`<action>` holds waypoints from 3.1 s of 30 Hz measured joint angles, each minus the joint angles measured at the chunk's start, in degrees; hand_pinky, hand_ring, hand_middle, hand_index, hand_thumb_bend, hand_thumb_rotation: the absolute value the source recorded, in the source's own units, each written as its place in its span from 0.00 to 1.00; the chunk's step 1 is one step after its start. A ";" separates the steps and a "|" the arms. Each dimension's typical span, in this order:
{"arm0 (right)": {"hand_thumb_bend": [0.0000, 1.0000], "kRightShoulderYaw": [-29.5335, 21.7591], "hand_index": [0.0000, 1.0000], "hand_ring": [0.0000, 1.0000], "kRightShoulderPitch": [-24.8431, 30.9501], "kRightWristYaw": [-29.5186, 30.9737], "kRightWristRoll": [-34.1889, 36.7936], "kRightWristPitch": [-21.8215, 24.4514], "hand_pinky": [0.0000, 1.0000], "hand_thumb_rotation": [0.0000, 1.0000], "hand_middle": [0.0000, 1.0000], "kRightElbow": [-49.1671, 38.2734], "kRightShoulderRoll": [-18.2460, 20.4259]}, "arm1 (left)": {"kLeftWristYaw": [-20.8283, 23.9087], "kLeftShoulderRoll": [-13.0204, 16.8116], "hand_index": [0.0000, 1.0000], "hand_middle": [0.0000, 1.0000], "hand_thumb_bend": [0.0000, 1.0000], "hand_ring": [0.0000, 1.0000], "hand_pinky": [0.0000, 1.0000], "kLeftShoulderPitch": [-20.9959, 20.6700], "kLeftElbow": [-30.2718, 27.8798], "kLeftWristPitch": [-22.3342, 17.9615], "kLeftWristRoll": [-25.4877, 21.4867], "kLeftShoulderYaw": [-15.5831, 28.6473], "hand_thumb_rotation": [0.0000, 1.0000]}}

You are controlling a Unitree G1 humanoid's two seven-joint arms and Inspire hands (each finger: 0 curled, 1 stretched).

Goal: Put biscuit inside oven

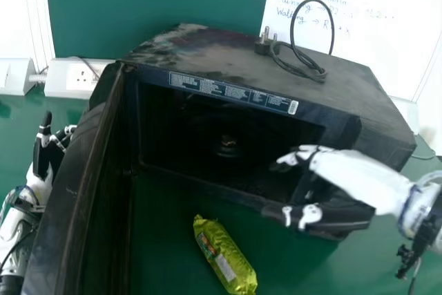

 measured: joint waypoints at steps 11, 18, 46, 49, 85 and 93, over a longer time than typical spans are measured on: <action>1.00 0.97 0.91 0.84 -0.91 1.51 -0.04 1.26 0.69 0.57 0.90 -0.14 -0.20 | 0.36 -1.50 0.49 0.41 0.51 0.31 0.24 0.00 -1.21 -0.36 -0.01 -1.29 0.08; 1.00 -0.26 0.92 0.87 -0.26 1.43 -0.80 5.03 0.76 0.55 0.91 -4.24 0.84 | 0.55 -1.68 0.49 0.41 0.52 0.32 0.24 0.11 -2.50 -0.67 0.14 -1.86 0.08; 1.00 36.59 0.88 0.83 -2.22 6.28 -44.91 30.18 0.63 0.58 0.86 -17.77 13.93 | 0.74 -2.21 0.49 0.41 0.51 0.31 0.24 1.16 -3.87 -0.89 0.26 -2.22 0.08; 1.00 40.03 0.89 0.84 -2.28 9.42 -51.86 30.20 0.63 0.59 0.87 -17.78 16.80 | 1.00 -2.23 0.49 0.41 0.52 0.31 0.24 1.16 -4.01 -0.89 0.29 -2.25 0.08; 0.97 41.24 0.90 0.82 3.51 23.10 -84.20 0.15 0.60 0.55 0.87 -7.07 53.69 | 2.81 -2.81 0.49 0.41 0.51 0.31 0.24 1.23 -6.27 0.84 0.37 -2.41 0.08; 0.92 39.06 0.90 0.83 4.46 23.44 -86.22 -2.22 0.65 0.56 0.88 -6.21 56.08 | 2.84 -2.80 0.49 0.41 0.52 0.32 0.24 1.30 -6.48 1.25 0.36 -2.41 0.08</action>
